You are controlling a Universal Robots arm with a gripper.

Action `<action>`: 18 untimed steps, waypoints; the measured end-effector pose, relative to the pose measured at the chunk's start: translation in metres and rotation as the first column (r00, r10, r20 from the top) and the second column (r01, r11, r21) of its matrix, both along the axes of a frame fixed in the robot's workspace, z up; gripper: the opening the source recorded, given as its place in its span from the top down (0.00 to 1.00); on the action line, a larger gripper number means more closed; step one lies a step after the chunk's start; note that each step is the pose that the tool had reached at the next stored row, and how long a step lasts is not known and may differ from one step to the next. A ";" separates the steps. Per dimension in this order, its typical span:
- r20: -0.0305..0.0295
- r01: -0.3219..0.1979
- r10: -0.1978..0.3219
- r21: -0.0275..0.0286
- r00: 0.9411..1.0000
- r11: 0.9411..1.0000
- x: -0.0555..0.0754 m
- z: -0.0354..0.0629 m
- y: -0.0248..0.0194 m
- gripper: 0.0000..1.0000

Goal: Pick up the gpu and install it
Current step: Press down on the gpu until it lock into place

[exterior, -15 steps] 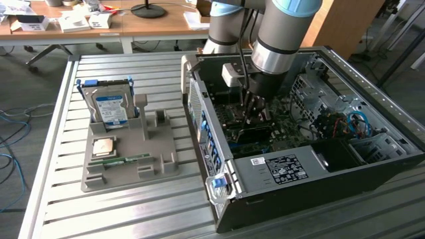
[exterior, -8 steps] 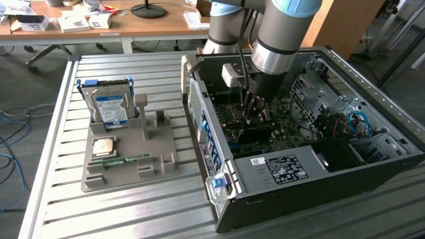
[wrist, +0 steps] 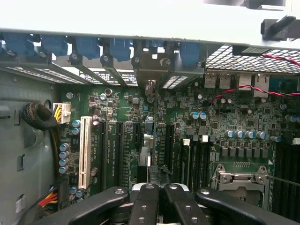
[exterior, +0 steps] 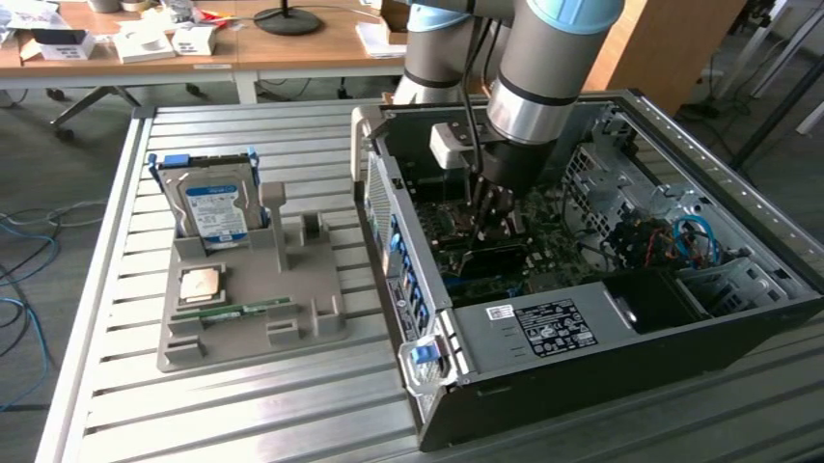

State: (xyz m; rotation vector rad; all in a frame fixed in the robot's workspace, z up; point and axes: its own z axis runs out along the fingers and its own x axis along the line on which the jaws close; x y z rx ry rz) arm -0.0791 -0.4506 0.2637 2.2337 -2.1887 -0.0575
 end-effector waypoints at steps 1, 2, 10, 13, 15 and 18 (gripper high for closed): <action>0.000 0.000 0.000 0.000 1.000 1.000 0.000 -0.0002 0.0000 0.89; 0.000 0.000 0.000 0.000 1.000 1.000 0.000 -0.0003 0.0000 0.89; 0.001 0.000 0.000 0.000 1.000 1.000 -0.001 -0.0008 0.0000 0.89; 0.001 0.000 0.000 0.000 1.000 1.000 -0.001 -0.0010 0.0000 0.89; 0.001 0.000 0.000 0.000 1.000 1.000 -0.002 -0.0012 0.0000 0.89; 0.001 0.000 0.000 0.000 1.000 1.000 -0.002 -0.0013 0.0000 0.89</action>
